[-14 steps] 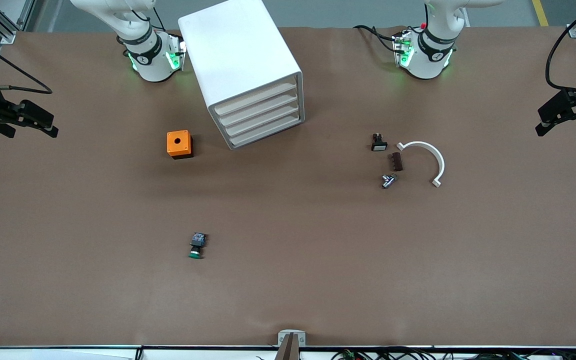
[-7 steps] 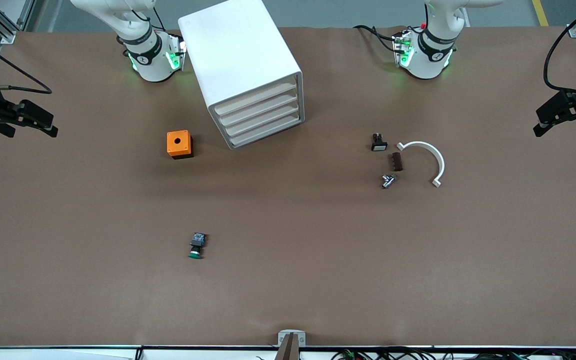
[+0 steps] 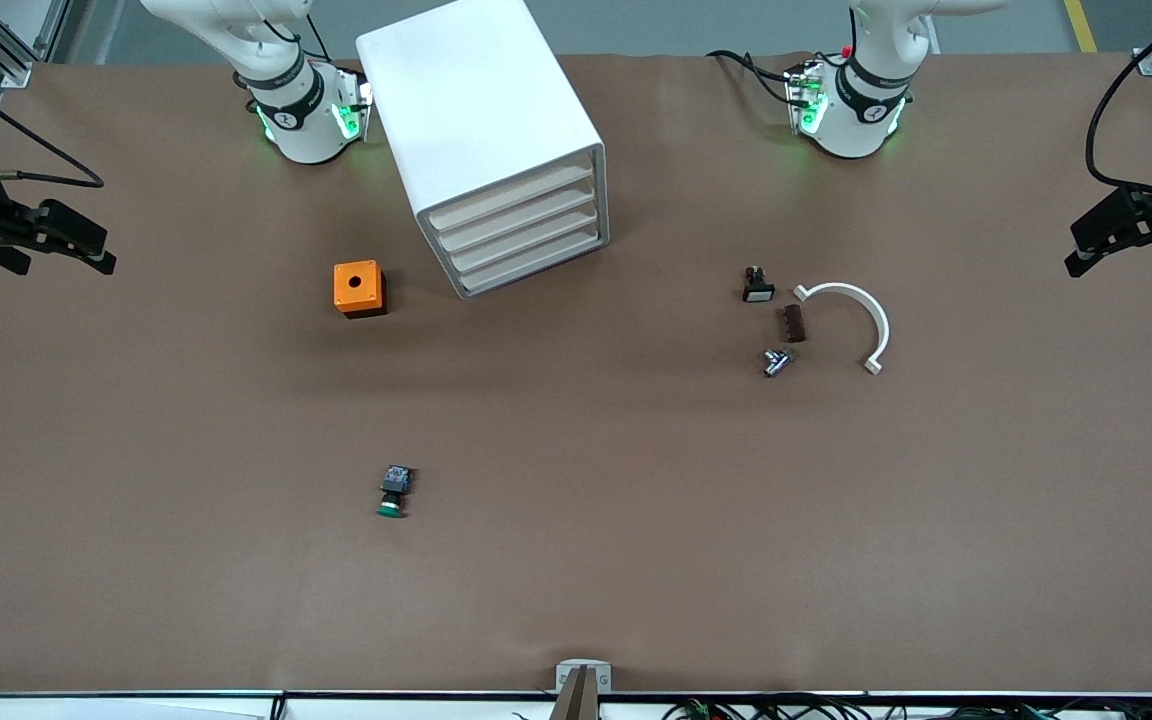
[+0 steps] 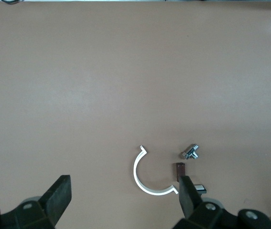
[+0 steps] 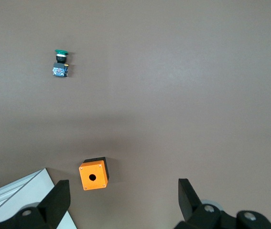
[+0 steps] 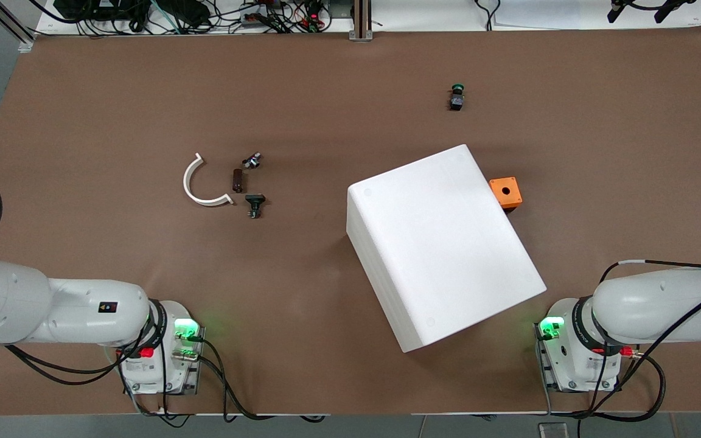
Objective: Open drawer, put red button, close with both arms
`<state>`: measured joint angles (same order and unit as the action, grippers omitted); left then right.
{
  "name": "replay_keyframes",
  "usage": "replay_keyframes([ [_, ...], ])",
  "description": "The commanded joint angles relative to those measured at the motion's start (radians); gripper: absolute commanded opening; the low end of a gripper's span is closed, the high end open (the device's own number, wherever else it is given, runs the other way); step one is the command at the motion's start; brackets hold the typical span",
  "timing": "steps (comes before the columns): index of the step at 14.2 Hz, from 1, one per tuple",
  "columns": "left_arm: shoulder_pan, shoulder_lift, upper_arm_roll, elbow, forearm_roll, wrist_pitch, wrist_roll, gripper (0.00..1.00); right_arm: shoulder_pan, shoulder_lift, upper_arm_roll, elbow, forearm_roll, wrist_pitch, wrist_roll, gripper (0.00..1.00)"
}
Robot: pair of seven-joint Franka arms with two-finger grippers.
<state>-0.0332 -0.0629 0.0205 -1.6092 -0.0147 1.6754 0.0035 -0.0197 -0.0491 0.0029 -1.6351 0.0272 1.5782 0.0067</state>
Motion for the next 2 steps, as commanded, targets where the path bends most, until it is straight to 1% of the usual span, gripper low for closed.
replay_keyframes([
  [1, 0.004, 0.006, -0.001, 0.022, -0.004, -0.022, -0.007, 0.99, 0.000, -0.029, -0.001, -0.023, 0.007, -0.003, 0.012, 1.00],
  [2, 0.004, 0.006, -0.001, 0.022, -0.004, -0.022, -0.005, 0.99, 0.000, -0.028, -0.001, -0.023, 0.007, -0.003, 0.012, 1.00],
])
